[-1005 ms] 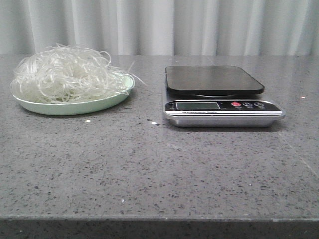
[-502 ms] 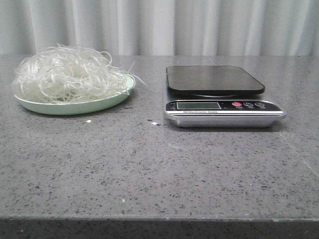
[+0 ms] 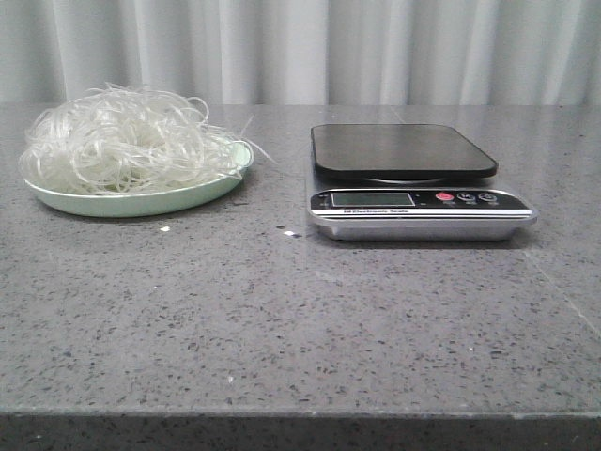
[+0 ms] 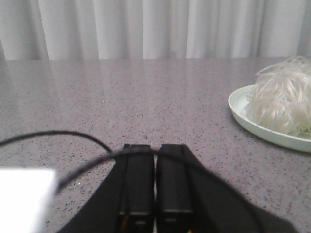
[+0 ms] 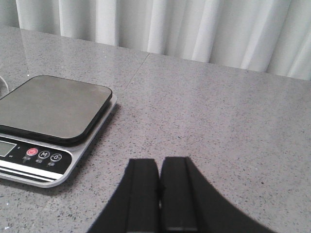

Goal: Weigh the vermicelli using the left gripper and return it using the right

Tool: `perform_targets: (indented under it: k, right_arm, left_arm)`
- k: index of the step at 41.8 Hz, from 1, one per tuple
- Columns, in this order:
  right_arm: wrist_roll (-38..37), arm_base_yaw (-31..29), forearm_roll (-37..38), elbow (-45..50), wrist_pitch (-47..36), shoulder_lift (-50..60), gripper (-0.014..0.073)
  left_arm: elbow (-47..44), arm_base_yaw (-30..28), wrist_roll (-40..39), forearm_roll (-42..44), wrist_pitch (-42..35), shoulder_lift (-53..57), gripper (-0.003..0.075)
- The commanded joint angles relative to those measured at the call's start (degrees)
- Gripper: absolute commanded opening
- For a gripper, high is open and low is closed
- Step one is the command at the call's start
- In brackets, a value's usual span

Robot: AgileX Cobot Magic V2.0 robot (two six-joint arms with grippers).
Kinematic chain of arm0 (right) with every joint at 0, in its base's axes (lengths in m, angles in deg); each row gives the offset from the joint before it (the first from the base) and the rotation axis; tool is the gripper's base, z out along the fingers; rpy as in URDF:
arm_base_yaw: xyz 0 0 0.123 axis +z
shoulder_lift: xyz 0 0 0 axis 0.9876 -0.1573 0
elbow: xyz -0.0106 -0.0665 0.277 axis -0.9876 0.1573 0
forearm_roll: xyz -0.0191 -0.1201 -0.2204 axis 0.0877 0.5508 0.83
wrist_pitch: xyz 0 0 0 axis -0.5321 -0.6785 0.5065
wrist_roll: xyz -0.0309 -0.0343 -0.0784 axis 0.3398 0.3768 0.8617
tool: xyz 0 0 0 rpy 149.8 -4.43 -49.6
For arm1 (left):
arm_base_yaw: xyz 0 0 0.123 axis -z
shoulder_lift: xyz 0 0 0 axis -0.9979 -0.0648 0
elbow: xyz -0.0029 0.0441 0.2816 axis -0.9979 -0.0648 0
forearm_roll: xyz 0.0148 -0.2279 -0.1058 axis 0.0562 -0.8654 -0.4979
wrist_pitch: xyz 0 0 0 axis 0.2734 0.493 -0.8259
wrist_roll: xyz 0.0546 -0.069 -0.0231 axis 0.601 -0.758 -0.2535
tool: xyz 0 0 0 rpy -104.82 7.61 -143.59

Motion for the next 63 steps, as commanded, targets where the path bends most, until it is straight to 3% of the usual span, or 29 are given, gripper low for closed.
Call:
perform_targets:
  k: [1, 13, 63]
  right_arm:
    - [0.5, -0.31, 0.29, -1.61, -4.26, -0.38, 0.0151]
    - [0.5, -0.31, 0.29, -1.61, -4.26, -0.38, 0.0151]
    - [0.5, -0.31, 0.29, -1.61, -4.26, -0.38, 0.0151]
  left_arm:
    - [-0.4, 0.45, -0.05, -1.35, -6.62, 1.28, 0.0136]
    - [-0.4, 3.96, -0.16, -1.35, -6.62, 1.28, 0.0136]
    - [-0.4, 3.96, -0.16, 0.79, -4.97, 1.28, 0.0136]
